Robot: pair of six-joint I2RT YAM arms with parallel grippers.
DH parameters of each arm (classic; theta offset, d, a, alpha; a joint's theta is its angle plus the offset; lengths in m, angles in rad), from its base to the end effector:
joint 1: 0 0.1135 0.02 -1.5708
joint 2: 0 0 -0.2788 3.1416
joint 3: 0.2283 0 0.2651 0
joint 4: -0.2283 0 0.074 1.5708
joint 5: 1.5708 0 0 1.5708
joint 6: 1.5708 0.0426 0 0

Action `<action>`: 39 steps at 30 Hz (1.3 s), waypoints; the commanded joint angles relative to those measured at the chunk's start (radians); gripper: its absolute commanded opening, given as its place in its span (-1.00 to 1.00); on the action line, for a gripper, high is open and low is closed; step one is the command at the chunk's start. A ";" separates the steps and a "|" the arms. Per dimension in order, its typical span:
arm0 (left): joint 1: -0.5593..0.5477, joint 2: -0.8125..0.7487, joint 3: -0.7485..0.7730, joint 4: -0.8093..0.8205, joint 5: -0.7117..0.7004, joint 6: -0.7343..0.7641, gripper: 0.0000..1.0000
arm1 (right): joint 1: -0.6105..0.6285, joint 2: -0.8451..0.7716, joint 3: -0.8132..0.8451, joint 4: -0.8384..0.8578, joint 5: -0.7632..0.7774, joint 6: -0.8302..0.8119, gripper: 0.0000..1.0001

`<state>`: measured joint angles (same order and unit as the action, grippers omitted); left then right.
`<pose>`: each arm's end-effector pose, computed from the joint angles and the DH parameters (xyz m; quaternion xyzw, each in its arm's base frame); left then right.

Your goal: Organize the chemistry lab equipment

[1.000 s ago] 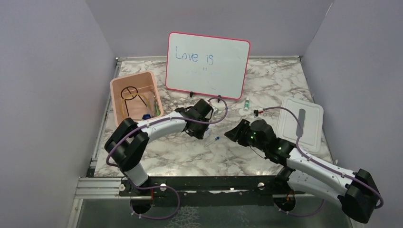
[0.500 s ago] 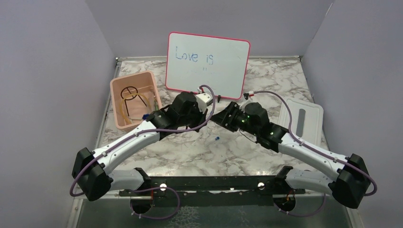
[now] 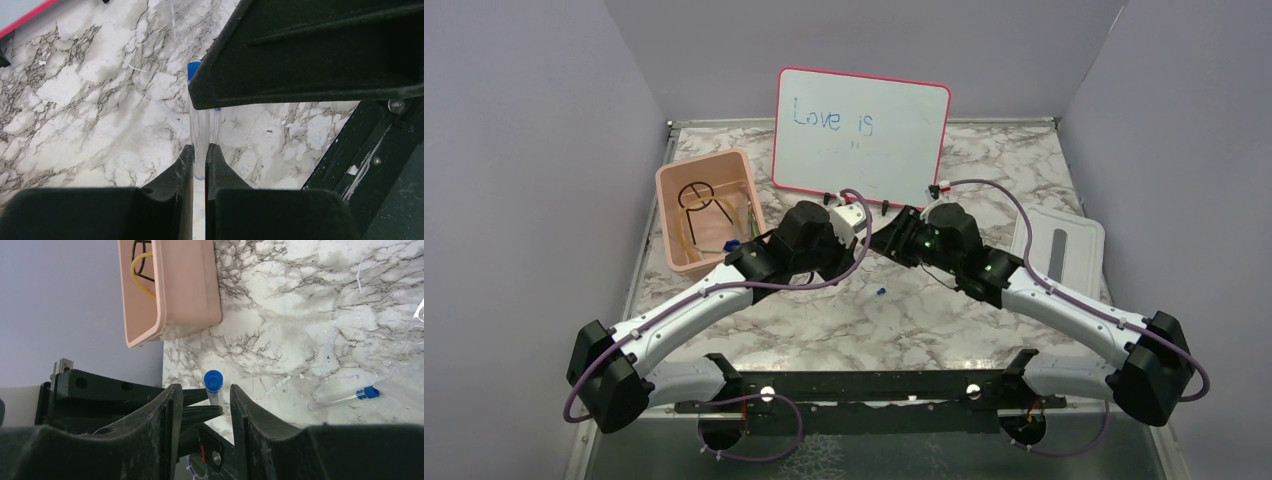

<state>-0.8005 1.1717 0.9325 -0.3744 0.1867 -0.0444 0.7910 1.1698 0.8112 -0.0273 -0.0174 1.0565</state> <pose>0.1834 -0.2003 0.3008 0.3661 0.8055 -0.2635 0.3843 0.1978 0.2011 0.2919 0.1050 0.8229 0.4499 0.3308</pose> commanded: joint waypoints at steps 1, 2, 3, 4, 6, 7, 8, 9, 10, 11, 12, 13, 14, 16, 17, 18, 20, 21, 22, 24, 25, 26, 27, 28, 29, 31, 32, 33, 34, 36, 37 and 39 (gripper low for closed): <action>-0.005 -0.033 -0.012 0.043 0.012 0.020 -1.00 | 0.003 0.021 0.058 -0.058 0.054 -0.040 -0.11; -0.005 -0.034 -0.013 0.044 0.015 0.020 -1.00 | 0.004 0.028 0.063 -0.064 0.054 -0.044 -0.09; -0.005 -0.036 -0.015 0.046 0.017 0.020 -1.00 | 0.003 0.035 0.070 -0.071 0.053 -0.048 -0.09; -0.004 -0.036 -0.015 0.046 0.021 0.021 -1.00 | 0.004 0.043 0.074 -0.074 0.049 -0.049 -0.08; -0.004 -0.040 -0.018 0.047 0.030 0.024 -1.00 | 0.003 0.055 0.076 -0.061 0.030 -0.059 -0.12; -0.005 -0.041 -0.019 0.048 0.035 0.027 -1.00 | 0.004 0.062 0.079 -0.059 0.026 -0.061 -0.16; -0.004 -0.043 -0.020 0.048 0.036 0.028 -1.00 | 0.003 0.066 0.080 -0.057 0.025 -0.061 -0.19; -0.005 -0.045 -0.021 0.048 0.036 0.029 -1.00 | 0.004 0.069 0.081 -0.049 0.002 -0.061 -0.24; -0.005 -0.046 -0.021 0.048 0.035 0.029 -1.00 | 0.004 0.070 0.080 -0.038 -0.011 -0.063 -0.30; -0.005 -0.047 -0.022 0.048 0.034 0.029 -1.00 | 0.003 0.070 0.078 -0.031 -0.016 -0.064 -0.36; -0.005 -0.047 -0.022 0.048 0.033 0.029 -0.99 | 0.004 0.068 0.075 -0.025 -0.016 -0.064 -0.42; -0.005 -0.048 -0.023 0.048 0.031 0.028 -0.99 | 0.003 0.066 0.073 -0.020 -0.015 -0.065 -0.47; -0.005 -0.049 -0.022 0.048 0.028 0.027 -0.98 | 0.003 0.064 0.072 -0.018 -0.014 -0.070 -0.53; -0.005 -0.051 -0.023 0.048 0.024 0.022 -0.92 | 0.004 0.060 0.071 -0.015 -0.007 -0.085 -0.62; -0.005 -0.053 -0.022 0.048 0.019 0.015 -0.83 | 0.004 0.056 0.070 -0.016 -0.001 -0.094 -0.64; -0.004 -0.054 -0.020 0.048 0.011 0.008 -0.69 | 0.004 0.052 0.070 -0.015 0.007 -0.106 -0.66; -0.005 -0.058 -0.011 0.047 -0.013 -0.013 -0.36 | 0.003 0.042 0.072 -0.020 0.040 -0.140 -0.70; -0.005 -0.062 -0.007 0.047 -0.027 -0.028 -0.25 | 0.004 0.035 0.072 -0.021 0.062 -0.163 -0.71; -0.004 -0.066 -0.004 0.046 -0.036 -0.040 -0.17 | 0.004 0.029 0.070 -0.022 0.089 -0.187 -0.71; -0.004 -0.085 -0.004 0.054 -0.054 -0.072 -0.03 | 0.003 0.018 0.071 -0.028 0.160 -0.257 -0.71; -0.005 -0.094 -0.006 0.058 -0.064 -0.088 0.02 | -0.001 0.016 0.077 -0.044 0.198 -0.293 -0.71; -0.005 -0.106 -0.009 0.065 -0.072 -0.112 0.05 | -0.005 0.013 0.085 -0.059 0.238 -0.334 -0.71; -0.005 -0.117 -0.014 0.075 -0.082 -0.134 0.06 | -0.008 0.011 0.090 -0.069 0.284 -0.371 -0.71; -0.005 -0.128 -0.021 0.083 -0.099 -0.156 0.07 | -0.011 0.006 0.091 -0.075 0.325 -0.409 -0.71; -0.005 -0.138 -0.027 0.093 -0.110 -0.177 0.07 | -0.014 0.001 0.087 -0.070 0.362 -0.451 -0.71; -0.005 -0.153 -0.040 0.112 -0.127 -0.207 0.07 | -0.015 -0.008 0.061 -0.026 0.431 -0.536 -0.71; -0.004 -0.160 -0.044 0.115 -0.131 -0.216 0.08 | -0.016 -0.009 0.053 -0.011 0.462 -0.568 -0.71; -0.005 -0.164 -0.046 0.119 -0.131 -0.218 0.08 | -0.016 -0.005 0.043 0.007 0.486 -0.604 -0.71; -0.004 -0.169 -0.051 0.122 -0.131 -0.218 0.08 | -0.016 0.000 0.034 0.033 0.506 -0.641 -0.71; -0.005 -0.181 -0.056 0.122 -0.144 -0.222 0.08 | -0.016 0.022 0.017 0.085 0.542 -0.695 -0.72; -0.005 -0.186 -0.059 0.121 -0.146 -0.224 0.08 | -0.015 0.037 0.011 0.104 0.555 -0.718 -0.72; -0.005 -0.197 -0.065 0.121 -0.145 -0.226 0.08 | -0.016 0.069 0.003 0.142 0.570 -0.773 -0.73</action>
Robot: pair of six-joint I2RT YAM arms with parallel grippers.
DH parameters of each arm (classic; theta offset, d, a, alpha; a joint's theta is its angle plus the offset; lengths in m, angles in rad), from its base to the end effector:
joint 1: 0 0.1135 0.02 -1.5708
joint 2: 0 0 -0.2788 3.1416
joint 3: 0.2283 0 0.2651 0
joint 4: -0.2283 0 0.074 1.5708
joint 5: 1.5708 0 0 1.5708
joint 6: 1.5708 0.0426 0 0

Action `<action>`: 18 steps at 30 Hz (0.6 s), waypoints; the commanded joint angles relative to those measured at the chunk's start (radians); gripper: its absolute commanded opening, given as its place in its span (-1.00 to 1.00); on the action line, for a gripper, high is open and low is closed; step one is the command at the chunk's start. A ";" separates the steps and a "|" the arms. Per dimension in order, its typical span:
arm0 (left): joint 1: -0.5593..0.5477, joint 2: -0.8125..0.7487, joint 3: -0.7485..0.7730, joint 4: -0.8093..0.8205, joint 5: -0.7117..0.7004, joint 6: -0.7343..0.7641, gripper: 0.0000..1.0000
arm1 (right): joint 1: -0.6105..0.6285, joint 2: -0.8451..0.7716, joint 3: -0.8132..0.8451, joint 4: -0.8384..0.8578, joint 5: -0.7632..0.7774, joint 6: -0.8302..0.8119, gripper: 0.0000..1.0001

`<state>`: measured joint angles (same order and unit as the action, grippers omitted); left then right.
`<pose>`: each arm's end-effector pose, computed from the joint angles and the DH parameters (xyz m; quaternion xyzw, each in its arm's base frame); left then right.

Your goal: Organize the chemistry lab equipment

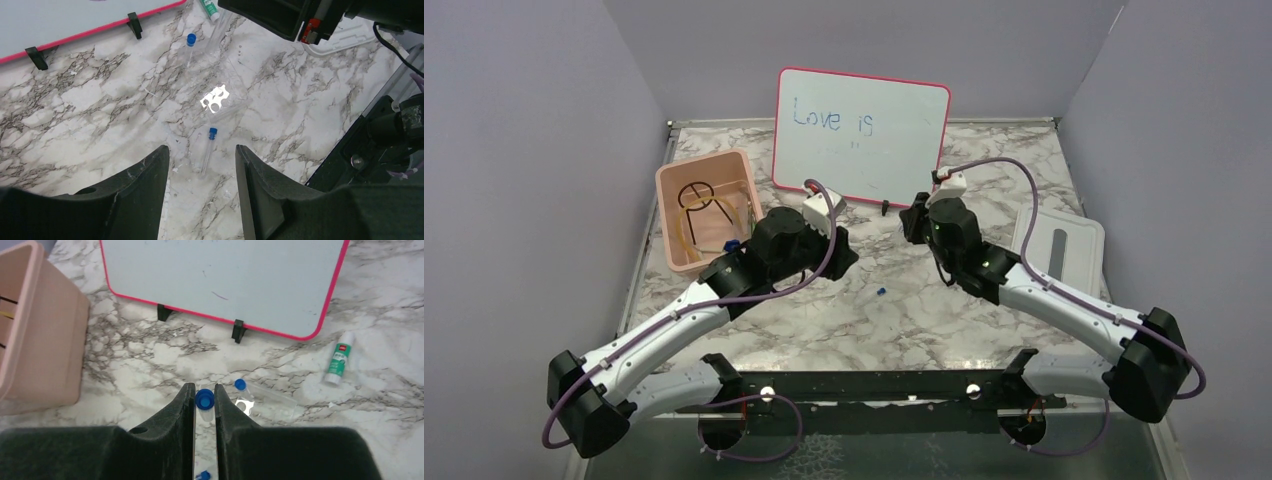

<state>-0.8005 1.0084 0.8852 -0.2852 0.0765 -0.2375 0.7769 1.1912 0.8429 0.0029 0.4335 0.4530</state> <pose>0.1661 -0.1759 0.3309 0.2522 0.7965 -0.2999 0.4605 0.2164 0.1877 0.3026 -0.0068 0.8084 0.1803 0.5602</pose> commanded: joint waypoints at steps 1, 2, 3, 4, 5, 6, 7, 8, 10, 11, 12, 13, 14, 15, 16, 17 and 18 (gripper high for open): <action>-0.005 -0.038 -0.020 0.031 -0.030 -0.033 0.08 | -0.001 0.066 -0.028 0.124 0.123 -0.177 -0.73; -0.005 -0.041 -0.020 0.028 -0.026 -0.031 0.08 | 0.000 0.084 -0.029 0.137 0.134 -0.177 -0.74; -0.005 -0.045 -0.017 0.025 -0.012 -0.025 0.08 | 0.002 0.101 -0.031 0.148 0.150 -0.169 -0.76; -0.005 -0.049 -0.014 0.025 0.007 -0.016 0.08 | 0.005 0.120 -0.035 0.164 0.159 -0.164 -0.78; -0.005 -0.055 -0.014 0.026 0.021 -0.011 0.09 | 0.008 0.136 -0.039 0.183 0.174 -0.157 -0.78; -0.005 -0.060 -0.016 0.028 0.027 -0.010 0.09 | 0.014 0.157 -0.043 0.198 0.191 -0.152 -0.79; -0.005 -0.066 -0.018 0.031 0.023 -0.010 0.09 | 0.021 0.179 -0.045 0.216 0.209 -0.151 -0.79; -0.005 -0.071 -0.022 0.033 0.016 -0.010 0.09 | 0.029 0.201 -0.045 0.232 0.231 -0.152 -0.79; -0.005 -0.077 -0.026 0.032 -0.001 -0.010 0.09 | 0.049 0.243 -0.045 0.261 0.270 -0.156 -0.78; -0.005 -0.079 -0.028 0.032 -0.008 -0.010 0.09 | 0.059 0.264 -0.043 0.272 0.287 -0.156 -0.78; -0.005 -0.079 -0.029 0.032 -0.007 -0.010 0.09 | 0.076 0.282 -0.044 0.284 0.306 -0.154 -0.78; -0.005 -0.076 -0.028 0.032 -0.004 -0.007 0.09 | 0.089 0.297 -0.046 0.297 0.327 -0.154 -0.78; -0.005 -0.073 -0.028 0.032 0.000 -0.005 0.09 | 0.096 0.311 -0.051 0.316 0.342 -0.158 -0.77; -0.005 -0.071 -0.028 0.032 0.004 -0.005 0.09 | 0.108 0.324 -0.059 0.341 0.356 -0.164 -0.77; -0.005 -0.069 -0.028 0.032 0.005 -0.005 0.09 | 0.114 0.338 -0.064 0.363 0.371 -0.165 -0.77; -0.005 -0.067 -0.029 0.032 0.004 -0.005 0.09 | 0.119 0.349 -0.070 0.381 0.396 -0.163 -0.77; -0.005 -0.066 -0.029 0.032 0.003 -0.005 0.09 | 0.124 0.361 -0.073 0.397 0.415 -0.163 -0.77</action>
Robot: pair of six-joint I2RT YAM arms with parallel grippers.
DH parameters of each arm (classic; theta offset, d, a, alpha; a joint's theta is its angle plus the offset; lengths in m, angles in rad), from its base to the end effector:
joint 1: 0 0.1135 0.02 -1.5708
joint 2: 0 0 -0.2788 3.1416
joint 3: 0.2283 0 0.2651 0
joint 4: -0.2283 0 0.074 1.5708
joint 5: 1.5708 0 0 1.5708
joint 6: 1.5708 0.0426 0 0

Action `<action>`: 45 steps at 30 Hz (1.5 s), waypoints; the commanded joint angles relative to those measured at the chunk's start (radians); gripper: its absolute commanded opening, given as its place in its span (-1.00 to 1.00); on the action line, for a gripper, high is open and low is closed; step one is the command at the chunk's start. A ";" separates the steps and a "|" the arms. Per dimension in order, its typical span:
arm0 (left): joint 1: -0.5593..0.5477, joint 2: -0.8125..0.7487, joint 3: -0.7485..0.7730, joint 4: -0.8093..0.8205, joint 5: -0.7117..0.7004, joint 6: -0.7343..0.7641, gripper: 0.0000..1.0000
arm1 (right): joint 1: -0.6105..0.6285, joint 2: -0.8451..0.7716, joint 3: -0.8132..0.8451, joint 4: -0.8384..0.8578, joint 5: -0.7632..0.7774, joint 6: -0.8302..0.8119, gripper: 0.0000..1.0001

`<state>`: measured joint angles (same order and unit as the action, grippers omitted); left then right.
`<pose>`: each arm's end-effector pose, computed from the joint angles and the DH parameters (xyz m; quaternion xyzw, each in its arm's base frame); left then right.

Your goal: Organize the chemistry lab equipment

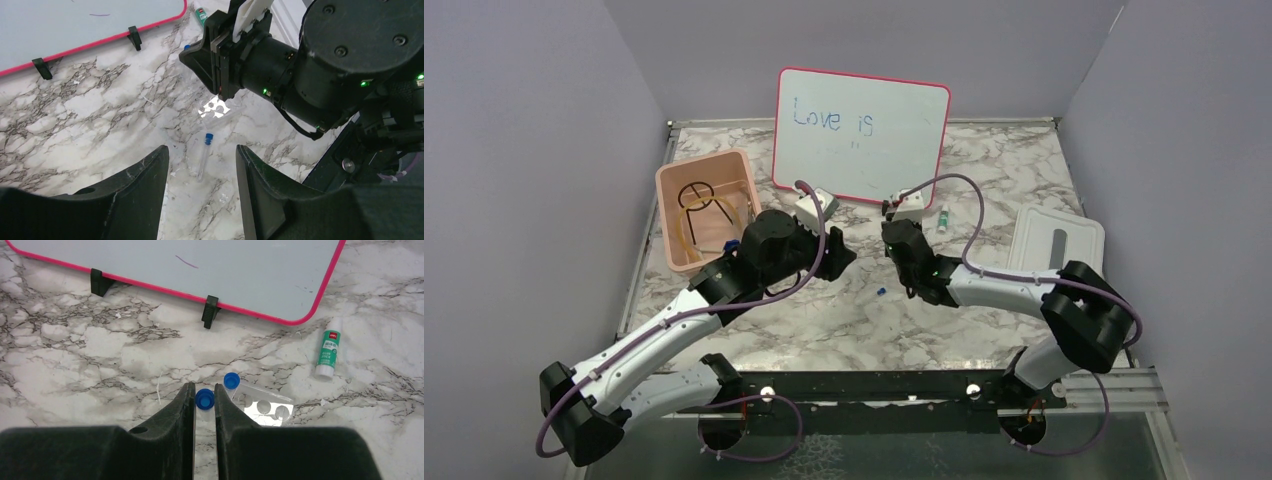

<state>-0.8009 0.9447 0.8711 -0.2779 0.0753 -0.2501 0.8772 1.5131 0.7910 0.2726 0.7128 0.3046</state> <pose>0.1563 -0.1659 0.3402 0.2435 0.7825 -0.3137 0.4795 0.2343 0.2383 0.2200 -0.0462 0.8138 0.0322 0.5784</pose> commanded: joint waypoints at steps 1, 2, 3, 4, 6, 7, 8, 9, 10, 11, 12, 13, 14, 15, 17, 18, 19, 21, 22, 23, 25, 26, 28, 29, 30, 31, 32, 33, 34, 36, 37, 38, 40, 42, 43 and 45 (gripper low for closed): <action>-0.004 -0.002 -0.016 0.026 0.004 0.009 0.09 | 0.027 0.049 -0.029 0.144 0.157 -0.014 -0.77; -0.004 0.000 -0.018 0.025 0.002 0.009 0.09 | 0.028 0.057 -0.036 0.159 0.173 -0.014 -0.77; -0.004 0.000 -0.019 0.025 0.001 0.009 0.09 | 0.030 0.061 -0.043 0.174 0.186 -0.013 -0.77; -0.004 0.001 -0.020 0.024 0.001 0.008 0.09 | 0.031 0.063 -0.053 0.190 0.194 -0.012 -0.77; -0.004 0.003 -0.020 0.025 0.001 0.008 0.09 | 0.031 0.063 -0.067 0.216 0.205 -0.012 -0.77; -0.004 0.003 -0.021 0.025 0.000 0.007 0.10 | 0.031 0.063 -0.074 0.227 0.207 -0.014 -0.77; -0.004 0.003 -0.021 0.025 0.000 0.008 0.09 | 0.031 0.061 -0.076 0.233 0.209 -0.016 -0.77; -0.004 0.004 -0.021 0.025 -0.001 0.008 0.09 | 0.031 0.060 -0.077 0.235 0.207 -0.016 -0.77; -0.004 0.005 -0.021 0.025 -0.003 0.007 0.09 | 0.031 0.058 -0.077 0.237 0.206 -0.016 -0.77; -0.004 0.006 -0.023 0.025 -0.005 0.006 0.10 | 0.031 0.054 -0.080 0.237 0.203 -0.016 -0.77; -0.004 0.005 -0.022 0.025 -0.006 0.006 0.10 | 0.031 0.047 -0.082 0.237 0.198 -0.016 -0.77; -0.004 0.006 -0.023 0.024 -0.007 0.006 0.09 | 0.031 0.040 -0.084 0.237 0.197 -0.016 -0.77; -0.004 0.005 -0.023 0.025 -0.007 0.005 0.10 | 0.031 0.031 -0.086 0.235 0.194 -0.014 -0.77; -0.004 0.006 -0.023 0.025 -0.007 0.006 0.09 | 0.031 0.020 -0.089 0.233 0.190 -0.011 -0.77; -0.004 0.006 -0.023 0.025 -0.009 0.006 0.09 | 0.031 -0.006 -0.096 0.223 0.188 0.001 -0.77; -0.004 0.006 -0.023 0.025 -0.008 0.006 0.09 | 0.031 -0.018 -0.099 0.216 0.188 0.006 -0.77; -0.004 0.005 -0.024 0.025 -0.009 0.006 0.10 | 0.031 -0.029 -0.102 0.207 0.190 0.010 -0.77; -0.004 0.005 -0.024 0.025 -0.009 0.006 0.09 | 0.031 -0.040 -0.105 0.180 0.206 0.027 -0.77; -0.004 0.004 -0.024 0.025 -0.009 0.006 0.09 | 0.031 -0.044 -0.105 0.166 0.213 0.038 -0.77; -0.004 0.004 -0.024 0.024 -0.009 0.006 0.09 | 0.031 -0.046 -0.108 0.155 0.219 0.045 -0.77; -0.004 0.006 -0.024 0.025 -0.008 0.006 0.09 | 0.031 -0.045 -0.112 0.142 0.220 0.059 -0.77; -0.004 0.005 -0.024 0.026 -0.008 0.006 0.10 | 0.031 -0.043 -0.115 0.137 0.217 0.064 -0.77; -0.004 0.006 -0.024 0.025 -0.009 0.006 0.09 | 0.031 -0.034 -0.116 0.126 0.209 0.080 -0.77; -0.004 0.007 -0.025 0.024 -0.009 0.006 0.09 | 0.031 -0.028 -0.112 0.116 0.209 0.091 -0.77; -0.004 0.006 -0.026 0.025 -0.010 0.006 0.10 | 0.031 -0.023 -0.108 0.102 0.210 0.102 -0.77; -0.004 0.006 -0.025 0.025 -0.010 0.006 0.10 | 0.031 -0.015 -0.105 0.096 0.213 0.107 -0.77; -0.004 0.007 -0.026 0.025 -0.009 0.005 0.10 | 0.031 -0.010 -0.104 0.091 0.214 0.112 -0.77; -0.004 0.007 -0.026 0.025 -0.011 0.006 0.10 | 0.031 -0.004 -0.104 0.089 0.213 0.115 -0.77; -0.004 0.007 -0.025 0.024 -0.011 0.006 0.10 | 0.031 0.001 -0.103 0.088 0.210 0.116 -0.77; -0.004 0.007 -0.026 0.023 -0.012 0.006 0.10 | 0.031 0.014 -0.101 0.085 0.210 0.117 -0.77; -0.004 0.008 -0.026 0.023 -0.010 0.006 0.09 | 0.031 0.020 -0.100 0.085 0.211 0.117 -0.77; -0.004 0.009 -0.026 0.023 -0.011 0.006 0.09 | 0.031 0.029 -0.099 0.085 0.212 0.117 -0.77; -0.004 0.009 -0.025 0.022 -0.010 0.006 0.10 | 0.031 0.041 -0.097 0.093 0.214 0.105 -0.76; -0.004 0.010 -0.026 0.022 -0.011 0.008 0.10 | 0.031 0.055 -0.097 0.112 0.227 0.076 -0.74; -0.004 0.009 -0.026 0.020 -0.011 0.008 0.10 | 0.031 0.059 -0.095 0.120 0.235 0.066 -0.73; -0.004 0.008 -0.025 0.019 -0.012 0.008 0.09 | 0.030 0.071 -0.093 0.136 0.241 0.039 -0.73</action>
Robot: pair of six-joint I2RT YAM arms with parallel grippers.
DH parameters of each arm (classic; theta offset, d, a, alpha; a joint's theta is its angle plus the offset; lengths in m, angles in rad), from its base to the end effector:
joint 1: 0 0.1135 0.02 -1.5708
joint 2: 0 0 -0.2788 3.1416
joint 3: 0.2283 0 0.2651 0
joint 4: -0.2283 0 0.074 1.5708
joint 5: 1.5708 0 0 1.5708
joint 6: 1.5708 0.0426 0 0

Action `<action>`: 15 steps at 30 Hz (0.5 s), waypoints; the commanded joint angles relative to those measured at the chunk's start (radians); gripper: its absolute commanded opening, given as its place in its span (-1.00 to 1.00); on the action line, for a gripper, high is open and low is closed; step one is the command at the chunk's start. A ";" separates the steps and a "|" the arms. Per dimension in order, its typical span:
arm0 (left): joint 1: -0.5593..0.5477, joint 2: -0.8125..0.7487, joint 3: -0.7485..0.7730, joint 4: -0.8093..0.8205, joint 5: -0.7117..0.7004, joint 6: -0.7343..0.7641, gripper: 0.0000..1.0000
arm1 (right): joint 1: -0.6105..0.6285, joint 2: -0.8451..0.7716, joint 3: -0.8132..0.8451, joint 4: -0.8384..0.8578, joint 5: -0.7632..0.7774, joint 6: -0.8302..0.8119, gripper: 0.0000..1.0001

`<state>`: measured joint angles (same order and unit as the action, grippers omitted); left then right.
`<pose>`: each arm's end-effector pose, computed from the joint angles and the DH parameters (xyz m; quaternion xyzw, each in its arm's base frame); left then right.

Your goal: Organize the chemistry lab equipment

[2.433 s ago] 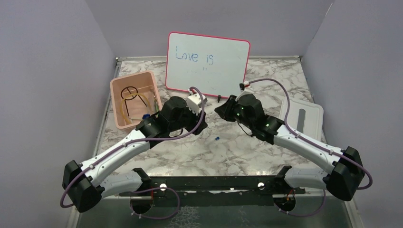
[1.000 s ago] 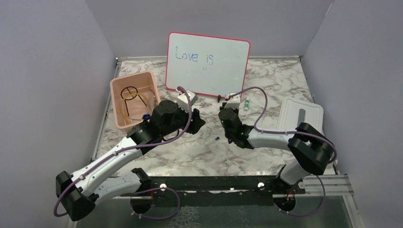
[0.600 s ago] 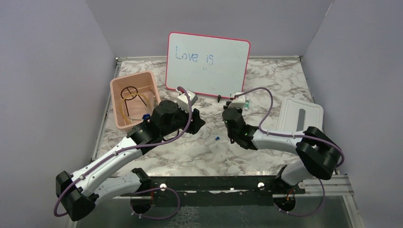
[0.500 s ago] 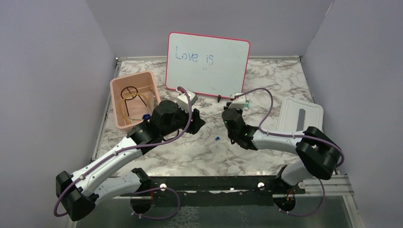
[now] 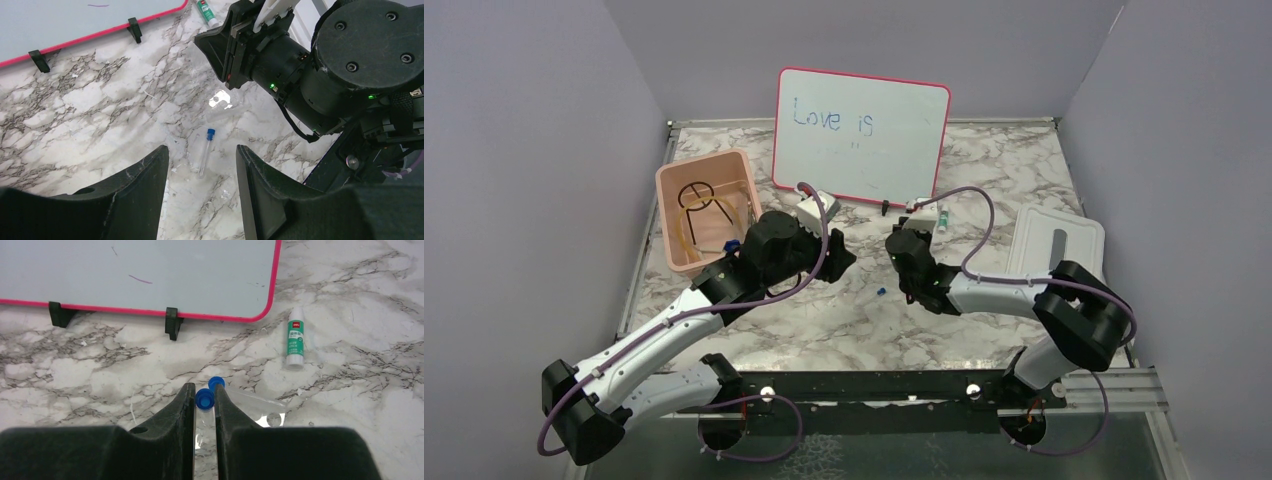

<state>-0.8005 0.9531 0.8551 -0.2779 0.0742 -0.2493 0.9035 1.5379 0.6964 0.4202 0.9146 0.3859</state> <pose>0.1577 -0.1671 0.3325 0.2449 0.7893 -0.3082 0.4711 0.2239 0.2296 0.1987 0.0393 0.7894 -0.0031 0.6126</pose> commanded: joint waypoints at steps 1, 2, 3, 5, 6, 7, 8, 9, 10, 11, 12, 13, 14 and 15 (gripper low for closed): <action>-0.005 0.001 -0.010 0.020 -0.011 0.007 0.10 | 0.004 0.049 0.004 -0.011 0.040 -0.046 -0.73; -0.005 0.002 -0.010 0.020 -0.012 0.007 0.10 | 0.005 0.050 0.004 -0.010 0.040 -0.047 -0.72; -0.005 0.001 -0.010 0.020 -0.013 0.007 0.10 | 0.005 0.047 0.001 -0.010 0.038 -0.047 -0.72; -0.005 0.001 -0.011 0.020 -0.015 0.007 0.10 | 0.005 0.036 -0.003 -0.015 0.037 -0.045 -0.72; -0.005 0.002 -0.011 0.020 -0.015 0.007 0.10 | 0.005 0.028 -0.005 -0.018 0.036 -0.044 -0.71; -0.005 0.003 -0.010 0.020 -0.016 0.007 0.10 | 0.005 0.021 -0.008 -0.018 0.031 -0.041 -0.71; -0.005 0.003 -0.011 0.020 -0.015 0.007 0.10 | 0.004 0.014 -0.013 -0.017 0.024 -0.041 -0.71; -0.005 0.004 -0.010 0.019 -0.013 0.006 0.10 | 0.005 0.009 -0.016 -0.014 0.020 -0.041 -0.70; -0.005 0.004 -0.010 0.020 -0.013 0.006 0.10 | 0.005 0.006 -0.018 -0.013 0.015 -0.040 -0.69; -0.005 0.005 -0.010 0.020 -0.013 0.006 0.10 | 0.005 0.006 -0.019 -0.010 0.010 -0.041 -0.67; -0.004 0.002 -0.009 0.021 -0.013 0.005 0.10 | 0.005 0.009 -0.023 -0.004 0.005 -0.041 -0.64; -0.005 0.003 -0.010 0.019 -0.013 0.005 0.10 | 0.005 0.014 -0.026 0.007 0.000 -0.041 -0.61; -0.005 0.002 -0.010 0.020 -0.014 0.005 0.10 | 0.005 0.023 -0.028 0.013 -0.003 -0.041 -0.59; -0.005 0.000 -0.010 0.019 -0.014 0.004 0.10 | 0.005 0.031 -0.029 0.017 -0.006 -0.041 -0.57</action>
<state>-0.8009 0.9562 0.8539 -0.2779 0.0738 -0.2493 0.9035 1.5688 0.6880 0.4114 0.9176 0.3489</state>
